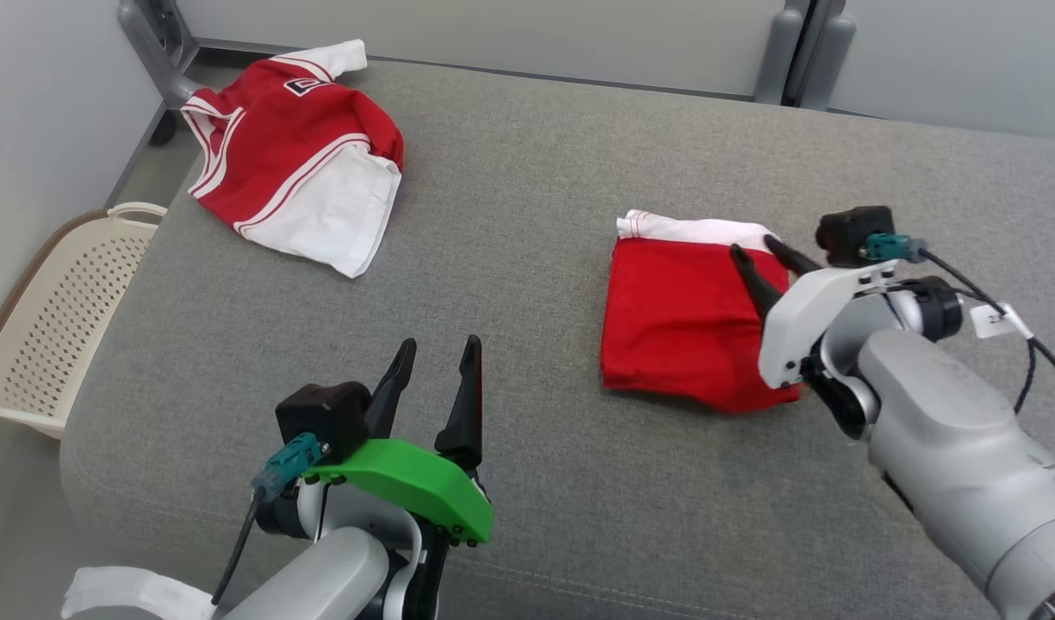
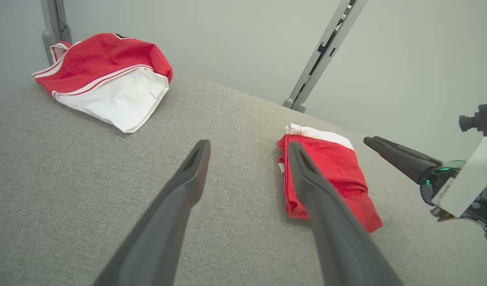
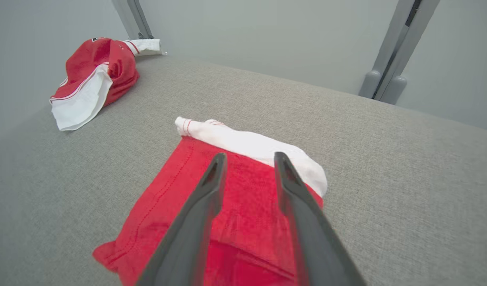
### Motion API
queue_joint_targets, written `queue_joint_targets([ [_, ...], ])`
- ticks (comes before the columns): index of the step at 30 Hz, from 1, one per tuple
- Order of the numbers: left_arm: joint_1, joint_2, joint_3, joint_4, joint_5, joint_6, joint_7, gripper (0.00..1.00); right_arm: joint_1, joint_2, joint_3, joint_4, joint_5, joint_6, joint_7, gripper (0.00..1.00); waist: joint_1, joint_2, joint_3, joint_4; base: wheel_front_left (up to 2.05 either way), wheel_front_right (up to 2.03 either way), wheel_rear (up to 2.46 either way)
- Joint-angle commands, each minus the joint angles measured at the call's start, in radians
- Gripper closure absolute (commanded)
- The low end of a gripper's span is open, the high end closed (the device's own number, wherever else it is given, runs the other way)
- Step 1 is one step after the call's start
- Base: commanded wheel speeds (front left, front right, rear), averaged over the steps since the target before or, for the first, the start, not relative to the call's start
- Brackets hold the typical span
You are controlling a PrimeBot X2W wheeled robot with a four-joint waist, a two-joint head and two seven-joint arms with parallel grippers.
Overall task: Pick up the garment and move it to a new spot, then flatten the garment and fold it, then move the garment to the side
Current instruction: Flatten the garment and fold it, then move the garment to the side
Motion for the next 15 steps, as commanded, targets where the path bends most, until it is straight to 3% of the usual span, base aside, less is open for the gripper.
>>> queue_joint_targets([
  [1, 0.017, 0.008, -0.002, -0.006, 0.002, 0.005, 0.001, 0.0, -0.002, -0.017, -0.013, 0.007, 0.008, 0.0, -0.004, 0.0, 0.0, 0.0, -0.005, -0.004, 0.0, 0.0, 0.0],
  [7, 0.022, 0.016, -0.007, -0.028, 0.007, 0.01, 0.005, 0.0, 0.015, -0.078, -0.072, 0.022, 0.066, 0.0, 0.054, 0.0, 0.0, 0.0, 0.006, 0.003, 0.0, 0.0, 0.0],
  [15, -0.001, 0.01, -0.015, -0.04, 0.016, 0.011, 0.011, 0.0, 0.049, -0.113, -0.121, -0.003, 0.223, 0.0, 0.182, 0.0, 0.0, 0.0, 0.047, 0.043, 0.0, 0.0, 0.0],
])
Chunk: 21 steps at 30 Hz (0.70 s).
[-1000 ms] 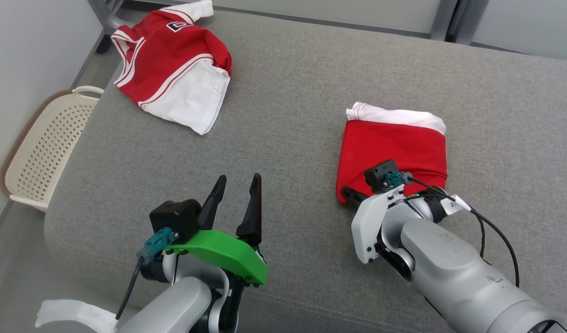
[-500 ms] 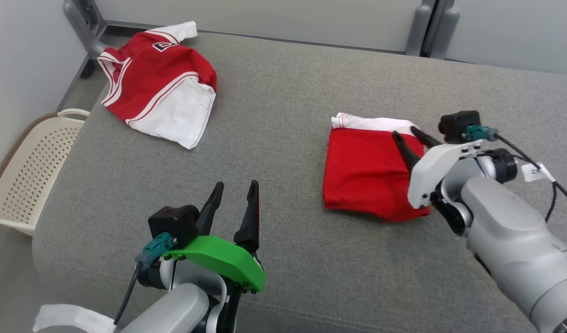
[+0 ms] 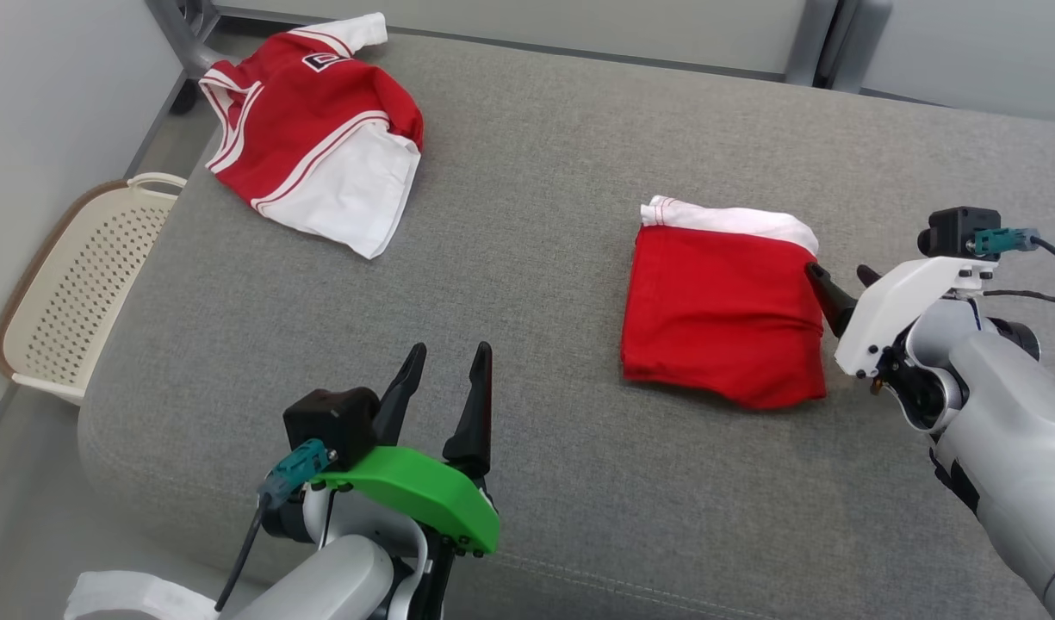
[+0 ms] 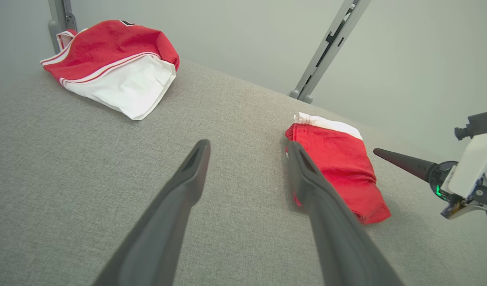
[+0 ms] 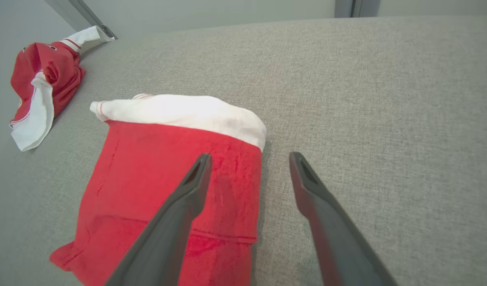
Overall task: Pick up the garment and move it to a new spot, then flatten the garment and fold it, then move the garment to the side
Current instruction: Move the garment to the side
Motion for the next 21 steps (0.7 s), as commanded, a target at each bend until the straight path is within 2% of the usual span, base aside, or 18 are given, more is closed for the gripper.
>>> queue_joint_targets([
  [1, -0.012, -0.003, 0.0, 0.0, 0.009, 0.001, 0.0, 0.0, 0.018, -0.006, -0.006, -0.006, 0.029, 0.0, 0.018, 0.0, 0.0, 0.0, 0.018, 0.02, 0.0, 0.0, 0.0],
  [6, -0.021, -0.006, 0.0, 0.002, 0.015, -0.001, 0.0, 0.0, 0.033, -0.02, -0.021, -0.016, 0.102, 0.0, 0.061, 0.0, 0.0, 0.0, 0.042, 0.044, 0.0, 0.0, 0.0],
  [17, -0.047, -0.007, 0.004, 0.007, 0.026, -0.006, -0.006, 0.0, 0.031, -0.014, -0.005, 0.013, 0.162, 0.0, 0.093, 0.0, 0.0, 0.0, 0.07, 0.077, 0.0, 0.0, 0.0],
  [18, -0.047, -0.007, 0.004, 0.006, 0.026, -0.006, -0.006, 0.0, 0.028, -0.013, -0.001, 0.012, 0.162, 0.0, 0.091, 0.2, 0.0, 0.0, 0.071, 0.077, 0.0, 0.0, 0.0],
  [19, -0.047, -0.007, 0.005, 0.006, 0.026, -0.005, -0.006, 0.0, 0.026, -0.013, 0.004, 0.012, 0.16, 0.0, 0.087, 0.55, 0.0, 0.0, 0.071, 0.077, 0.0, 0.0, 0.0],
  [21, -0.048, -0.007, 0.006, 0.005, 0.027, -0.004, -0.007, 0.0, 0.018, -0.014, 0.014, 0.012, 0.153, 0.0, 0.075, 0.8, 0.0, 0.0, 0.072, 0.076, 0.0, 0.0, 0.0],
])
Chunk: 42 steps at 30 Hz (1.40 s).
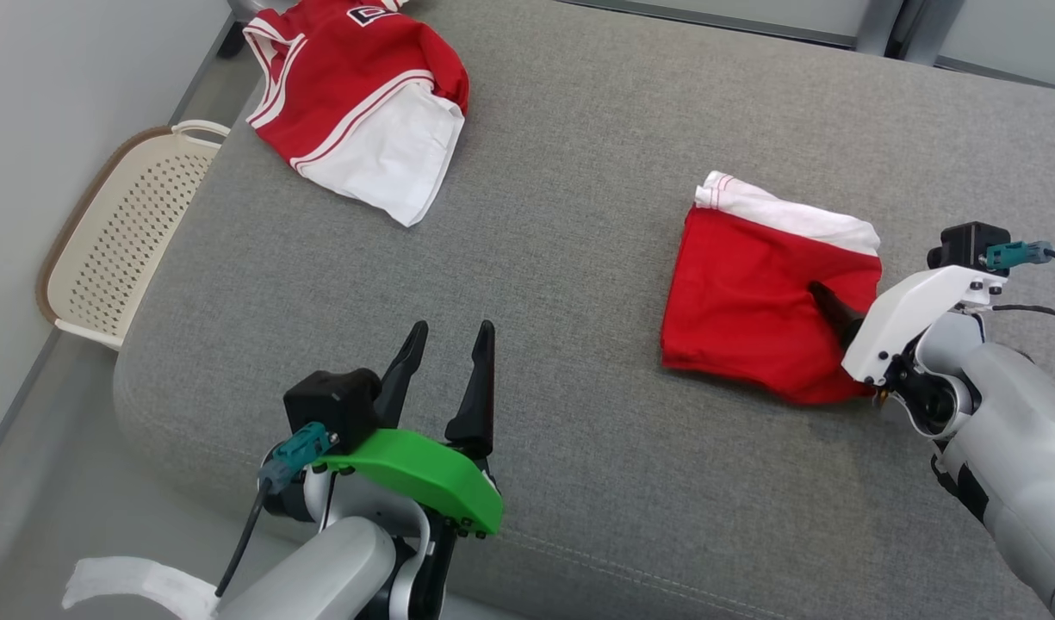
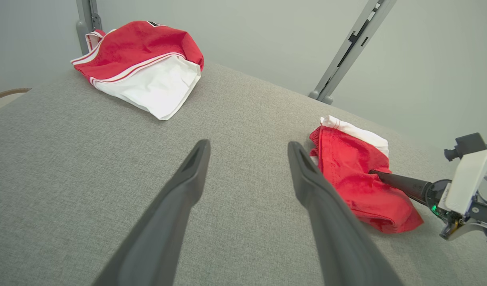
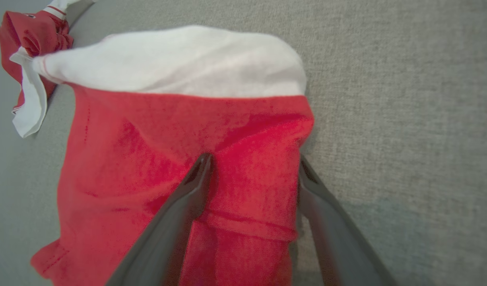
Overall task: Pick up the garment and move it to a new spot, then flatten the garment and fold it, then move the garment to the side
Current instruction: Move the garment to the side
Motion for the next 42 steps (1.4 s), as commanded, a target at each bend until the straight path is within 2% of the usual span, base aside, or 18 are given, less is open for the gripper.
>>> queue_joint_targets([
  [1, -0.015, 0.002, 0.005, 0.0, 0.012, 0.002, -0.006, 0.0, -0.009, -0.004, 0.009, 0.008, -0.014, 0.0, -0.019, 1.0, 0.0, 0.0, 0.001, -0.002, 0.0, 0.0, 0.0],
  [7, -0.021, 0.005, 0.005, -0.005, 0.016, -0.001, -0.007, 0.0, -0.038, -0.005, 0.035, 0.037, -0.041, 0.0, -0.059, 1.0, 0.0, 0.0, 0.001, -0.021, 0.0, 0.0, 0.0],
  [13, -0.025, 0.008, -0.002, -0.016, 0.02, -0.004, -0.001, 0.0, -0.069, -0.005, 0.066, 0.059, -0.063, 0.0, -0.075, 1.0, 0.0, 0.0, -0.005, -0.086, 0.0, 0.0, 0.0],
  [28, -0.074, -0.014, -0.03, -0.014, 0.034, -0.021, 0.026, 0.0, -0.124, -0.015, 0.113, 0.069, -0.043, 0.0, -0.109, 1.0, 0.0, 0.0, -0.008, -0.402, 0.0, 0.0, 0.0],
  [31, -0.084, -0.018, -0.032, -0.013, 0.037, -0.024, 0.029, 0.0, -0.132, -0.02, 0.12, 0.069, -0.04, 0.0, -0.113, 1.0, 0.0, 0.0, 0.001, -0.445, 0.0, 0.0, 0.0],
  [36, -0.103, -0.024, -0.038, -0.01, 0.041, -0.027, 0.035, 0.0, -0.149, -0.027, 0.13, 0.069, -0.033, 0.0, -0.124, 1.0, 0.0, 0.0, 0.019, -0.489, 0.0, 0.0, 0.0],
  [42, -0.132, -0.021, -0.039, -0.02, 0.054, -0.027, 0.04, 0.0, -0.193, -0.032, 0.141, 0.073, -0.037, 0.0, -0.142, 1.0, 0.0, 0.0, 0.06, -0.498, 0.0, 0.0, 0.0],
])
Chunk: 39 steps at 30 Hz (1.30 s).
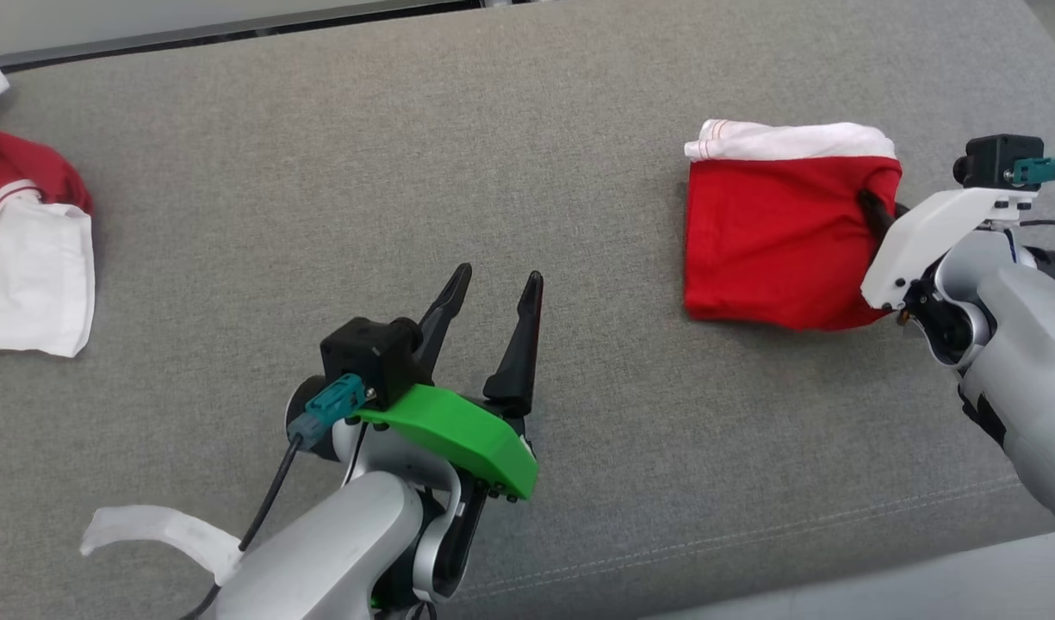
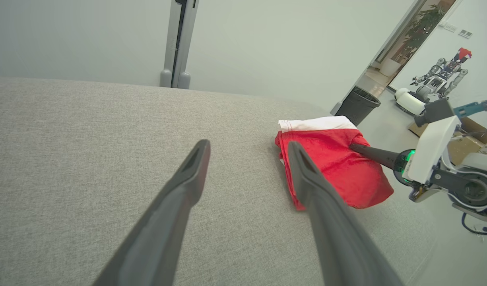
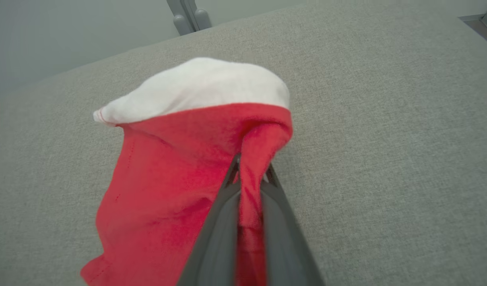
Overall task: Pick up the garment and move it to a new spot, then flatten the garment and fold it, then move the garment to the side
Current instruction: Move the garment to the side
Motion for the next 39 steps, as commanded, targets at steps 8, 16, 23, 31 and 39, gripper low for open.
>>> queue_joint_targets([
  [8, -0.066, 0.012, -0.005, -0.025, 0.033, 0.002, 0.019, 0.0, -0.12, -0.037, 0.017, 0.025, -0.024, 0.0, -0.027, 1.0, 0.0, -0.0001, 0.098, 0.01, 0.0, 0.0, 0.0],
  [16, -0.117, 0.039, -0.015, -0.069, 0.066, 0.025, 0.055, 0.0, -0.238, -0.153, 0.033, 0.059, -0.061, 0.0, -0.024, 1.0, 0.0, -0.0001, 0.173, 0.03, 0.0, 0.0, 0.0],
  [23, -0.147, 0.058, -0.029, -0.109, 0.092, 0.04, 0.086, 0.0, -0.316, -0.204, 0.06, 0.111, -0.117, 0.0, -0.035, 1.0, 0.0, -0.0001, 0.213, 0.04, 0.0, 0.0, 0.0],
  [31, -0.178, 0.065, -0.052, -0.138, 0.114, 0.055, 0.121, 0.0, -0.386, -0.208, 0.112, 0.209, -0.21, 0.0, -0.063, 1.0, 0.0, -0.0001, 0.246, 0.051, 0.0, 0.0, 0.0],
  [39, -0.189, 0.076, -0.068, -0.161, 0.13, 0.07, 0.147, 0.0, -0.417, -0.228, 0.122, 0.271, -0.272, -0.001, -0.123, 1.0, 0.0, -0.0001, 0.272, 0.059, 0.0, 0.0, 0.0],
])
